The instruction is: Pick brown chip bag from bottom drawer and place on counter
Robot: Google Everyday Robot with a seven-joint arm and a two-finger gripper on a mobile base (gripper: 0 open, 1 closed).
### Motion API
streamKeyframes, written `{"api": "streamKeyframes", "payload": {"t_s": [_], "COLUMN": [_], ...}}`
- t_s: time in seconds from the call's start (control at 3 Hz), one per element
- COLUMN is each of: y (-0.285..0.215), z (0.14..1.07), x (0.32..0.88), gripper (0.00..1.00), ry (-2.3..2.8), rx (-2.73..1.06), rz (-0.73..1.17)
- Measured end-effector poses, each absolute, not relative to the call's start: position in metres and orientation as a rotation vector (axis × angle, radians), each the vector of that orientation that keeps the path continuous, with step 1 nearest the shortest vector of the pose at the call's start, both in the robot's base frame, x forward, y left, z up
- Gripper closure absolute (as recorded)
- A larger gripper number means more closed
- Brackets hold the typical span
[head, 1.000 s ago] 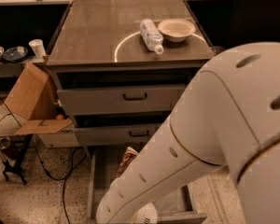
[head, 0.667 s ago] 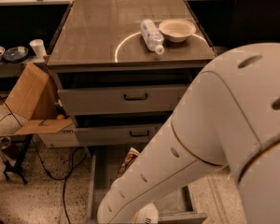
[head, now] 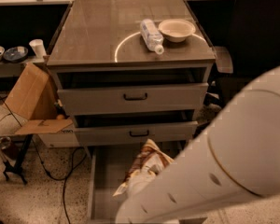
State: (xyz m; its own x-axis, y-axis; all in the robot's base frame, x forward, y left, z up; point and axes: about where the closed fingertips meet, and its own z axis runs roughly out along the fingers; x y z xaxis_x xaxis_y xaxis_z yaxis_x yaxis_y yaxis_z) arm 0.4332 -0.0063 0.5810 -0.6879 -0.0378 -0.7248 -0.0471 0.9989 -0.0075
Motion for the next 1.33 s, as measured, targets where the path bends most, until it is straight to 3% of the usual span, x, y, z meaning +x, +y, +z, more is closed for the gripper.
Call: {"api": "streamKeyframes", "payload": {"t_s": [0.67,1.33], "y": [-0.136,-0.223], "z": [0.653,0.752], "x": [0.426,0.393], "gripper": [1.00,1.00], "ry": [2.094,1.804], "rx": [0.247,0.361], "rz": [-0.030,-0.067]}}
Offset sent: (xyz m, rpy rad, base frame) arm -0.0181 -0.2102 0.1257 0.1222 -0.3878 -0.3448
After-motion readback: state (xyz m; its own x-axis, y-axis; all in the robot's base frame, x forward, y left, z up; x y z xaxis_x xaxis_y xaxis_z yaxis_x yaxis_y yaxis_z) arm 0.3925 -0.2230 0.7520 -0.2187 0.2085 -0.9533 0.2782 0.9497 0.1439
